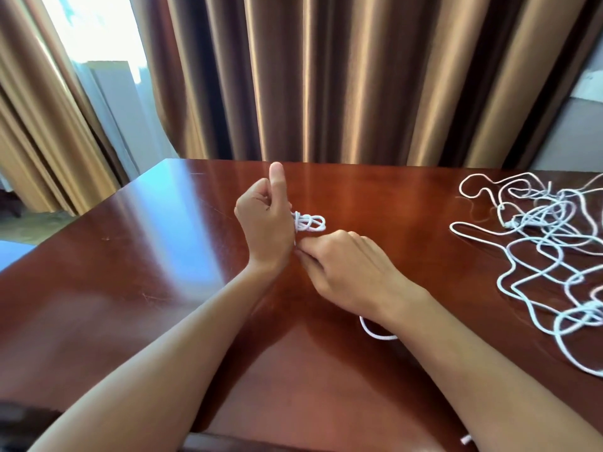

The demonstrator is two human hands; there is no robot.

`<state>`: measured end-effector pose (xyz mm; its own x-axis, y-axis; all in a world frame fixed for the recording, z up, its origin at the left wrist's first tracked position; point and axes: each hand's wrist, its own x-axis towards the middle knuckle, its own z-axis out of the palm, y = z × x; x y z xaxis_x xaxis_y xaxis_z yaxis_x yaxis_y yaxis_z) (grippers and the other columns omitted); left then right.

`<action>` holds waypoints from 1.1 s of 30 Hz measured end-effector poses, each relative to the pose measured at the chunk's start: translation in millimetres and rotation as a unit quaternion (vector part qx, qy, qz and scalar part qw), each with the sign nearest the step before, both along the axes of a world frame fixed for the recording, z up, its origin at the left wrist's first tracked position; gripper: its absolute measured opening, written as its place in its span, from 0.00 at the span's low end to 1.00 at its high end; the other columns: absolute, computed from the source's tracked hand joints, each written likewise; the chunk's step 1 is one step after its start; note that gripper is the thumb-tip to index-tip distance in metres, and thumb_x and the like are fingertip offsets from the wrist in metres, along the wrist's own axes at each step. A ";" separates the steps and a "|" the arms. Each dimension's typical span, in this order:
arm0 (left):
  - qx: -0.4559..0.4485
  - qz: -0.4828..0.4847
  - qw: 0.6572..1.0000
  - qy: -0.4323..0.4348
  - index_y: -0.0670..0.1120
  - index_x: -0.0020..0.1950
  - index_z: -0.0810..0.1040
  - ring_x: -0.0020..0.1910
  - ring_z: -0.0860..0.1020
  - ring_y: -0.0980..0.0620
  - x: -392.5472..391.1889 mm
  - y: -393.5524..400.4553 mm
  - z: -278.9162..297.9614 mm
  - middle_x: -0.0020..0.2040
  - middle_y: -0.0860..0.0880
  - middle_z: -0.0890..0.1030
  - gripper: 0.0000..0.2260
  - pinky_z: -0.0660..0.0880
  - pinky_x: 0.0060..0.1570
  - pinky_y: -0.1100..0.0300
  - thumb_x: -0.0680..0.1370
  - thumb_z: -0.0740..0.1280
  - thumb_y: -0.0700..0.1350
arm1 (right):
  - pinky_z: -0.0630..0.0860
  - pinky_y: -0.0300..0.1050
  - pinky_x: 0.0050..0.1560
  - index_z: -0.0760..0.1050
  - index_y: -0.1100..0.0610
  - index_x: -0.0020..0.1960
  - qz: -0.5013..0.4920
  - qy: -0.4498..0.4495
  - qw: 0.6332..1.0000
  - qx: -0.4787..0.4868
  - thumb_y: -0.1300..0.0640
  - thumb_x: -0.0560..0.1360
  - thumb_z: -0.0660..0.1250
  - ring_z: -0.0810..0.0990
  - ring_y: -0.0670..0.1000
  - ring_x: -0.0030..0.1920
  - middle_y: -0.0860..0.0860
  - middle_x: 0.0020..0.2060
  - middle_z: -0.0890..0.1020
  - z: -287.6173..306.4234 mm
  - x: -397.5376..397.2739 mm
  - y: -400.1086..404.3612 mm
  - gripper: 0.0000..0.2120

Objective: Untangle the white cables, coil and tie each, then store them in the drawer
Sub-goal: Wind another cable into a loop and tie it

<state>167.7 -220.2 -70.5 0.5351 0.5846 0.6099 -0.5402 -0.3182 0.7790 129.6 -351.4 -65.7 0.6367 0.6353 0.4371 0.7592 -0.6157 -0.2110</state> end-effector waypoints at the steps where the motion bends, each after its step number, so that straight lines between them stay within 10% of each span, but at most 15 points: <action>1: 0.030 0.012 0.999 -0.003 0.36 0.28 0.61 0.24 0.62 0.49 0.8 1.5 -1.3 0.23 0.44 0.64 0.28 0.63 0.27 0.55 0.83 0.64 0.49 | 0.66 0.52 0.40 0.74 0.53 0.51 0.005 -0.006 1.000 -0.016 0.51 0.84 0.57 0.80 0.67 0.48 0.58 0.46 0.84 -0.4 -1.5 0.9 0.10; 10: 0.233 -0.112 0.965 0.037 0.42 0.27 0.61 0.24 0.60 0.59 3.5 4.0 -3.6 0.23 0.53 0.61 0.26 0.58 0.27 0.65 0.84 0.62 0.48 | 0.77 0.52 0.42 0.79 0.53 0.49 0.039 -0.042 0.987 0.152 0.48 0.81 0.64 0.82 0.49 0.41 0.45 0.42 0.83 2.9 29.6 -25.9 0.10; 16: 0.058 -0.246 0.966 0.060 0.45 0.23 0.71 0.19 0.69 0.56 -1.6 -2.1 3.7 0.19 0.50 0.71 0.30 0.66 0.24 0.65 0.86 0.53 0.49 | 0.71 0.34 0.41 0.86 0.53 0.52 0.017 0.055 0.958 0.282 0.51 0.79 0.70 0.80 0.42 0.39 0.45 0.40 0.85 -8.3 46.6 -32.4 0.09; 20: -0.026 -0.286 0.955 0.077 0.50 0.22 0.70 0.16 0.67 0.51 -4.2 -7.4 7.1 0.18 0.47 0.70 0.31 0.62 0.19 0.65 0.85 0.53 0.54 | 0.75 0.41 0.45 0.85 0.51 0.55 0.007 0.078 0.975 0.208 0.55 0.79 0.66 0.80 0.41 0.42 0.45 0.44 0.85 -17.9 48.1 -27.0 0.09; 24: -0.057 -0.178 0.982 0.041 0.47 0.24 0.69 0.18 0.68 0.52 -2.6 -8.3 5.0 0.19 0.47 0.70 0.29 0.64 0.21 0.62 0.86 0.55 0.51 | 0.79 0.55 0.48 0.75 0.47 0.49 0.020 0.083 0.992 0.093 0.54 0.81 0.62 0.84 0.54 0.47 0.46 0.43 0.84 -19.4 34.7 -17.0 0.05; 29: 0.057 -0.050 0.997 -0.002 0.37 0.27 0.68 0.24 0.67 0.58 2.1 2.0 0.4 0.22 0.49 0.68 0.27 0.64 0.28 0.63 0.86 0.58 0.46 | 0.68 0.39 0.45 0.70 0.51 0.44 0.087 0.047 0.992 0.076 0.56 0.83 0.61 0.77 0.54 0.45 0.53 0.44 0.81 -14.4 13.8 -2.4 0.09; 33: 0.143 -0.037 0.989 0.025 0.35 0.28 0.64 0.24 0.63 0.58 7.2 7.4 -2.8 0.22 0.40 0.68 0.27 0.61 0.26 0.59 0.84 0.61 0.46 | 0.70 0.46 0.37 0.74 0.55 0.44 0.053 -0.049 0.994 0.086 0.50 0.83 0.60 0.79 0.56 0.38 0.50 0.38 0.81 -5.9 14.3 -9.2 0.12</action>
